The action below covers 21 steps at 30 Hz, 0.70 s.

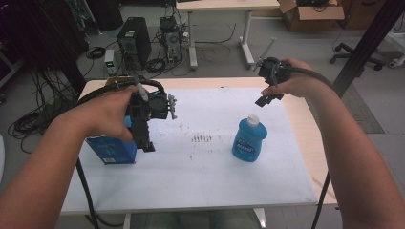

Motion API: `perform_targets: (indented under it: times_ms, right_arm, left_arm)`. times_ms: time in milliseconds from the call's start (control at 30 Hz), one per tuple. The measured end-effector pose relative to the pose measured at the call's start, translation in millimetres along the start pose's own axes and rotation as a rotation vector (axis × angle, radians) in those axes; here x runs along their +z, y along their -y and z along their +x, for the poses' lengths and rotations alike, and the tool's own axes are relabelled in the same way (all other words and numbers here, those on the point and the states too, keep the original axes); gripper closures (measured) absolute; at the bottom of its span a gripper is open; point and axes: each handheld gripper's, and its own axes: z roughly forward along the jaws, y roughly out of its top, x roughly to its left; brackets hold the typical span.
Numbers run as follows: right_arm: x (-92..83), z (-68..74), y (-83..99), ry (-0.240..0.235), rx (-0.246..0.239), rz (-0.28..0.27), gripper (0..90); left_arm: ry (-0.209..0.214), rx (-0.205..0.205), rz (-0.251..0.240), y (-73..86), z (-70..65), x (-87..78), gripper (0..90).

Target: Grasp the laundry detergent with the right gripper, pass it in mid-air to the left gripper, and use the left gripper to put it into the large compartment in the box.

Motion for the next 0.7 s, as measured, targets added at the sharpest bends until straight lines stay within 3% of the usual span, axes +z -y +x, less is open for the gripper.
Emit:
perform_targets:
  times_ms: [300,433,700]
  right_arm:
    - [-0.9,-2.5,0.7,0.015,0.011,-0.007,4.4]
    - [-0.2,-0.5,2.6,0.013,0.012,-0.009,4.6]
    - [-3.6,0.8,17.5,0.021,0.036,-0.02,4.5]
  left_arm:
    - [0.001,0.016,0.026,-1.7,-2.2,6.1,0.4]
    - [0.006,0.02,0.015,-1.7,-3.8,8.4,0.4]
    - [0.0,0.028,0.027,-2.9,-7.6,12.9,0.2]
